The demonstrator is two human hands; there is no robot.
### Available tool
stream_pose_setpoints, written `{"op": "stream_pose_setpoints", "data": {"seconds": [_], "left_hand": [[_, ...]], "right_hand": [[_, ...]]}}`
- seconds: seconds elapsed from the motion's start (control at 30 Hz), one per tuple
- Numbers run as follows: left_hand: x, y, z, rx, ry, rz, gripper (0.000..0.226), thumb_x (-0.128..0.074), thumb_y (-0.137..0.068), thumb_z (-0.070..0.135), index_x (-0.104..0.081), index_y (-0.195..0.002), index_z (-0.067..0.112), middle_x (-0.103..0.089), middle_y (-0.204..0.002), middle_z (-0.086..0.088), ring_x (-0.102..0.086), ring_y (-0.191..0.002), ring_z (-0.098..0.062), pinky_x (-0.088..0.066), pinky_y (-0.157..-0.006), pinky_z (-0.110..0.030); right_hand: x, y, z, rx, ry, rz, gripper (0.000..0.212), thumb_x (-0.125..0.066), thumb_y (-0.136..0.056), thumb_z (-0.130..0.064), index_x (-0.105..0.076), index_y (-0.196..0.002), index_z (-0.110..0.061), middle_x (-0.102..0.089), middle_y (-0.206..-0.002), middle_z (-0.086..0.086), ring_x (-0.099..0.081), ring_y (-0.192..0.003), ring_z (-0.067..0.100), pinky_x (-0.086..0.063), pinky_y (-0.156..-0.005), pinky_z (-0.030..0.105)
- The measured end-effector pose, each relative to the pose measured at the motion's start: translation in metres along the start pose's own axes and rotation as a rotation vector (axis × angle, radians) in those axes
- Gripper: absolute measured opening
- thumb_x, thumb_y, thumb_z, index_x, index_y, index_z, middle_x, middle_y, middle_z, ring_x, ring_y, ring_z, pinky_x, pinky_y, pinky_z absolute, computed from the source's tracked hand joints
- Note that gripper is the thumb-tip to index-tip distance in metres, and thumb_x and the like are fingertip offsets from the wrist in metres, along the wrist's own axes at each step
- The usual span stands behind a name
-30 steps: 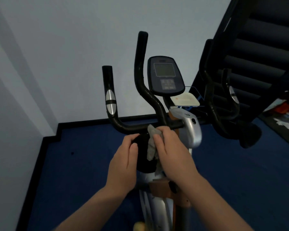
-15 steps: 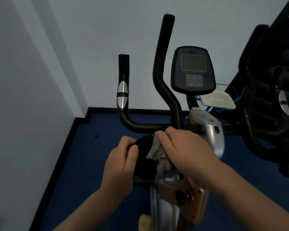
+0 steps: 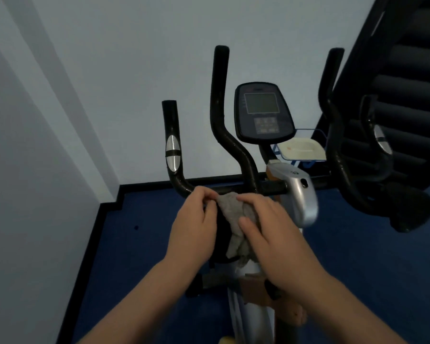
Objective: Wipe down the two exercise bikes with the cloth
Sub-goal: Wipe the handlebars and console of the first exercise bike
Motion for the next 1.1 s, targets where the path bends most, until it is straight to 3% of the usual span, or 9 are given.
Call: {"op": "stream_pose_setpoints", "data": {"seconds": [0.1, 0.17, 0.27, 0.37, 0.57, 0.73, 0.8, 0.9, 1.1], "left_hand": [[-0.002, 0.002, -0.001, -0.007, 0.000, 0.021, 0.022, -0.042, -0.101, 0.020, -0.055, -0.089, 0.033, -0.063, -0.087, 0.008, -0.058, -0.077, -0.004, -0.049, -0.066, -0.028], [-0.001, 0.004, -0.002, -0.002, 0.018, 0.017, 0.022, -0.042, -0.101, 0.020, -0.055, -0.090, 0.033, -0.063, -0.085, 0.009, -0.058, -0.076, -0.003, -0.047, -0.064, -0.024], [-0.001, 0.006, -0.006, 0.007, 0.054, 0.019, 0.022, -0.042, -0.102, 0.020, -0.055, -0.092, 0.035, -0.063, -0.087, 0.012, -0.058, -0.078, 0.001, -0.043, -0.060, -0.011], [-0.001, 0.007, -0.007, -0.001, 0.063, 0.033, 0.022, -0.041, -0.103, 0.022, -0.055, -0.094, 0.036, -0.063, -0.089, 0.013, -0.058, -0.080, 0.003, -0.044, -0.062, -0.010], [0.000, 0.008, -0.006, -0.003, 0.067, 0.074, 0.019, -0.041, -0.102, 0.024, -0.053, -0.095, 0.037, -0.062, -0.080, 0.010, -0.057, -0.066, -0.003, -0.044, -0.051, -0.018], [0.000, 0.009, -0.006, -0.024, 0.056, 0.073, 0.016, -0.042, -0.102, 0.023, -0.053, -0.103, 0.034, -0.061, -0.084, 0.009, -0.057, -0.068, -0.004, -0.046, -0.056, -0.022], [0.000, 0.009, -0.004, -0.044, 0.053, 0.070, 0.018, -0.041, -0.102, 0.022, -0.052, -0.100, 0.036, -0.061, -0.079, 0.006, -0.056, -0.064, -0.008, -0.047, -0.054, -0.031], [0.002, 0.008, 0.000, -0.077, 0.023, 0.086, 0.020, -0.040, -0.103, 0.020, -0.053, -0.098, 0.034, -0.060, -0.077, 0.005, -0.056, -0.065, -0.011, -0.047, -0.056, -0.036], [0.002, 0.010, -0.002, -0.062, 0.046, 0.087, 0.018, -0.039, -0.103, 0.021, -0.052, -0.100, 0.034, -0.061, -0.080, 0.005, -0.058, -0.068, -0.011, -0.053, -0.061, -0.043]], "right_hand": [[0.001, -0.034, -0.020, -0.012, 0.375, 0.043, 0.026, -0.041, -0.097, -0.028, -0.059, -0.116, -0.030, -0.052, -0.106, -0.016, -0.039, -0.112, 0.010, -0.022, -0.094, 0.031], [-0.009, -0.041, -0.025, -0.027, 0.468, 0.048, 0.030, -0.034, -0.100, -0.035, -0.060, -0.112, -0.026, -0.061, -0.109, -0.009, -0.042, -0.109, 0.015, -0.029, -0.092, 0.034], [-0.019, -0.013, -0.012, -0.067, 0.288, 0.112, 0.035, -0.031, -0.104, -0.034, -0.049, -0.132, -0.025, -0.054, -0.129, -0.008, -0.045, -0.113, 0.013, -0.040, -0.093, 0.028], [-0.025, 0.011, -0.004, -0.056, 0.263, 0.187, 0.043, -0.033, -0.102, -0.030, -0.036, -0.144, -0.022, -0.043, -0.139, -0.006, -0.043, -0.115, 0.012, -0.043, -0.090, 0.025], [-0.027, -0.044, -0.010, -0.065, 0.359, 0.078, 0.026, -0.037, -0.104, -0.032, -0.056, -0.110, -0.016, -0.059, -0.107, 0.004, -0.055, -0.098, 0.021, -0.043, -0.078, 0.032], [-0.021, -0.013, 0.004, -0.129, 0.337, 0.203, 0.035, -0.023, -0.098, -0.051, -0.047, -0.099, -0.025, -0.056, -0.093, -0.006, -0.055, -0.082, 0.013, -0.040, -0.062, 0.031], [-0.017, -0.018, 0.007, -0.149, 0.388, 0.193, 0.026, -0.029, -0.101, -0.043, -0.045, -0.100, -0.023, -0.058, -0.092, -0.003, -0.058, -0.077, 0.017, -0.040, -0.058, 0.032], [-0.018, -0.043, -0.004, -0.163, 0.401, 0.130, 0.014, -0.039, -0.102, -0.022, -0.046, -0.112, -0.015, -0.059, -0.101, 0.004, -0.061, -0.083, 0.027, -0.044, -0.059, 0.034], [-0.014, -0.003, -0.002, -0.122, 0.214, 0.275, 0.023, -0.026, -0.097, -0.048, -0.039, -0.098, -0.029, -0.056, -0.088, -0.006, -0.056, -0.078, 0.016, -0.049, -0.067, 0.040]]}}
Point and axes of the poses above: each hand's wrist, its own y-axis away from the middle knuckle, its own x-axis out of the back of the hand, z = x × y, the point moved 8 cm from there along -y, towards the middle knuckle
